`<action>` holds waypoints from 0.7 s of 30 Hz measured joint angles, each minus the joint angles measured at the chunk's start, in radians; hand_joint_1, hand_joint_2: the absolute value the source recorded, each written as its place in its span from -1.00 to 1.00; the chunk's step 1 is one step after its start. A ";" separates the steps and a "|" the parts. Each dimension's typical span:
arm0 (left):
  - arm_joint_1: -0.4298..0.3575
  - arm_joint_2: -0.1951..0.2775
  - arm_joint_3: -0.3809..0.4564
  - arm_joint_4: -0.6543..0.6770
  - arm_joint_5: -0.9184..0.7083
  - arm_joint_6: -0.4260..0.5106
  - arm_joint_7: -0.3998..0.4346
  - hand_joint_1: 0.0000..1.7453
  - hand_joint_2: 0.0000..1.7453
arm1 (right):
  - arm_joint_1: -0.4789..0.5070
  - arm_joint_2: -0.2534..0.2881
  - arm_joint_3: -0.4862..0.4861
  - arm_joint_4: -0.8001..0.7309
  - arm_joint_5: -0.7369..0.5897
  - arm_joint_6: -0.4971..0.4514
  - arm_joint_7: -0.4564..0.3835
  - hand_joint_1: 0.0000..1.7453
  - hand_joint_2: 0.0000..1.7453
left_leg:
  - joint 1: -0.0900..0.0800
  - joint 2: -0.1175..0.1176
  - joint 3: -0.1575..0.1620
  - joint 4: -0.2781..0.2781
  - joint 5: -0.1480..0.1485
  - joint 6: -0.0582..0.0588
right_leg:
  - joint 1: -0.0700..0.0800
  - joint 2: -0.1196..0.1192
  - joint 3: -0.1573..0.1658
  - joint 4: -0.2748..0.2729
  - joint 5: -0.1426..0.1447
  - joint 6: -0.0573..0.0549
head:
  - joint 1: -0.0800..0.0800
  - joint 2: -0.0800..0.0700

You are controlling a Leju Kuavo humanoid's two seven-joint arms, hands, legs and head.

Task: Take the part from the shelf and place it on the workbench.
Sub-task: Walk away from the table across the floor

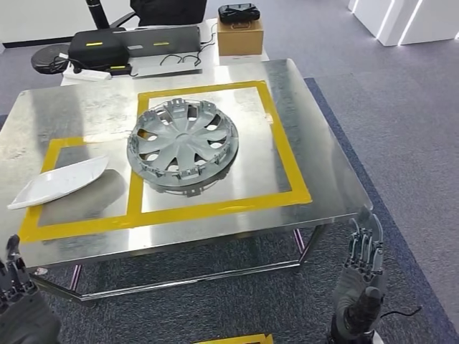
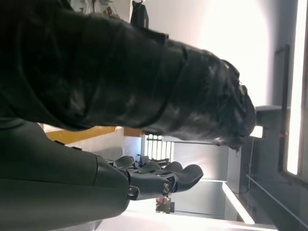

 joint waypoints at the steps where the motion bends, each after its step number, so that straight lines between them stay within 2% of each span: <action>1: -0.001 0.000 0.000 0.000 0.000 -0.001 0.000 -1.00 -1.00 | 0.000 0.000 -0.001 0.000 -0.002 0.001 0.000 -1.00 -1.00 | 0.003 0.000 -0.021 0.067 -0.044 -0.005 | 0.000 -0.001 -0.009 0.001 0.008 -0.002 | -0.002 0.000; 2: -0.001 0.000 0.000 0.000 -0.001 -0.002 0.000 -1.00 -1.00 | 0.000 0.000 -0.002 0.001 -0.003 0.002 0.000 -1.00 -1.00 | 0.005 0.000 -0.037 0.126 -0.074 -0.008 | 0.001 -0.002 -0.020 0.002 0.017 -0.003 | -0.003 0.000; 3: -0.001 0.001 0.000 0.000 -0.001 -0.003 0.000 -1.00 -1.00 | 0.000 0.000 -0.003 0.001 -0.004 0.003 0.000 -1.00 -1.00 | 0.006 0.000 -0.040 0.161 -0.085 -0.010 | 0.001 -0.003 -0.032 0.004 0.025 -0.003 | -0.003 0.000; 4: -0.001 0.001 0.000 0.000 -0.001 -0.003 0.000 -1.00 -1.00 | 0.000 0.000 -0.004 0.002 -0.004 0.003 0.000 -1.00 -1.00 | 0.007 0.000 -0.025 0.158 -0.074 -0.011 | 0.002 -0.003 -0.044 0.007 0.033 -0.002 | -0.003 0.000; 5: -0.002 0.001 0.000 0.000 -0.001 -0.003 0.000 -1.00 -1.00 | 0.000 0.000 -0.005 0.003 -0.004 0.003 0.000 -1.00 -1.00 | 0.008 0.000 0.007 0.115 -0.047 -0.009 | 0.002 -0.003 -0.055 0.010 0.039 0.000 | -0.003 0.000; 7: -0.003 0.001 0.000 0.000 -0.001 -0.003 0.000 -1.00 -1.00 | 0.000 0.000 -0.007 0.003 -0.004 0.003 0.000 -1.00 -1.00 | 0.007 0.000 0.104 -0.037 0.003 -0.002 | 0.003 -0.002 -0.073 0.017 0.052 0.006 | -0.003 0.000; 8: -0.004 0.001 0.000 0.000 -0.001 -0.003 0.000 -1.00 -1.00 | 0.000 0.000 -0.008 0.003 -0.004 0.003 0.000 -1.00 -1.00 | 0.005 -0.001 0.140 -0.098 0.015 0.003 | 0.004 -0.001 -0.079 0.018 0.059 0.011 | -0.003 0.000; 9: -0.004 0.001 0.000 0.000 -0.001 -0.004 0.000 -1.00 -1.00 | 0.000 0.000 -0.008 0.003 -0.004 0.004 0.000 -1.00 -1.00 | 0.003 -0.001 0.159 -0.136 0.018 0.008 | 0.005 -0.001 -0.082 0.019 0.065 0.017 | -0.003 0.000; 10: -0.005 0.001 0.000 0.000 -0.001 -0.004 0.000 -1.00 -1.00 | 0.000 0.000 -0.008 0.003 -0.004 0.004 0.000 -1.00 -1.00 | 0.000 -0.002 0.161 -0.147 0.017 0.013 | 0.005 -0.001 -0.085 0.019 0.072 0.024 | -0.004 0.000; 12: -0.005 0.001 0.000 0.000 -0.002 -0.005 0.000 -1.00 -1.00 | 0.000 0.000 -0.009 0.003 -0.005 0.004 0.000 -1.00 -1.00 | 0.001 -0.001 0.144 -0.147 0.031 0.025 | 0.004 -0.001 -0.090 0.018 0.080 0.037 | -0.006 0.000; 13: -0.005 0.001 0.000 0.000 -0.001 -0.005 0.000 -1.00 -1.00 | 0.000 0.000 -0.010 0.003 -0.005 0.004 0.000 -1.00 -1.00 | 0.002 0.001 0.134 -0.148 0.041 0.032 | 0.003 0.000 -0.099 0.027 0.067 0.042 | -0.005 0.000; 14: -0.005 0.000 0.000 0.000 -0.002 -0.006 0.000 -1.00 -1.00 | 0.001 0.000 -0.010 0.003 -0.005 0.004 0.000 -1.00 -1.00 | 0.004 0.003 0.124 -0.150 0.052 0.039 | 0.003 0.002 -0.112 0.053 0.034 0.046 | -0.004 0.000; 15: -0.006 0.000 0.000 0.000 -0.002 -0.007 0.000 -1.00 -1.00 | 0.000 0.000 -0.010 0.003 -0.005 0.004 0.000 -1.00 -1.00 | 0.005 0.005 0.113 -0.150 0.062 0.045 | 0.003 0.003 -0.128 0.097 -0.014 0.048 | -0.002 0.000; 16: -0.006 0.000 0.000 0.000 -0.002 -0.008 0.000 -1.00 -1.00 | 0.000 0.000 -0.010 0.004 -0.004 0.004 0.000 -1.00 -1.00 | 0.003 0.006 0.100 -0.150 0.071 0.049 | 0.003 0.004 -0.144 0.157 -0.067 0.050 | -0.001 0.000; 17: -0.006 -0.001 0.000 0.000 -0.002 -0.009 0.000 -1.00 -1.00 | 0.000 0.000 -0.011 0.005 -0.004 0.004 0.000 -1.00 -1.00 | 0.002 0.006 0.087 -0.149 0.081 0.051 | 0.003 0.004 -0.155 0.218 -0.109 0.052 | 0.000 0.000; 18: -0.007 -0.001 0.000 0.000 -0.002 -0.010 0.000 -1.00 -1.00 | 0.000 0.000 -0.011 0.006 -0.004 0.004 0.000 -1.00 -1.00 | 0.000 0.007 0.074 -0.148 0.091 0.052 | 0.003 0.004 -0.156 0.265 -0.126 0.053 | 0.000 0.000; 19: -0.007 -0.001 0.000 0.000 -0.002 -0.012 0.000 -1.00 -1.00 | 0.000 0.000 -0.011 0.008 -0.004 0.004 0.000 -1.00 -1.00 | -0.002 0.007 0.059 -0.146 0.102 0.051 | 0.003 0.004 -0.145 0.286 -0.119 0.052 | 0.000 0.000; 20: -0.007 -0.001 0.000 0.001 -0.002 -0.014 0.000 -1.00 -1.00 | 0.000 0.000 -0.011 0.009 -0.004 0.004 0.000 -1.00 -1.00 | -0.004 0.007 0.044 -0.143 0.112 0.051 | 0.004 0.004 -0.119 0.273 -0.092 0.050 | 0.000 0.000; 21: -0.007 -0.001 0.000 0.001 -0.003 -0.017 0.000 -1.00 -1.00 | 0.000 0.000 -0.011 0.009 -0.004 0.004 0.000 -1.00 -1.00 | -0.005 0.007 0.031 -0.139 0.121 0.049 | 0.004 0.005 -0.077 0.228 -0.061 0.047 | 0.000 0.000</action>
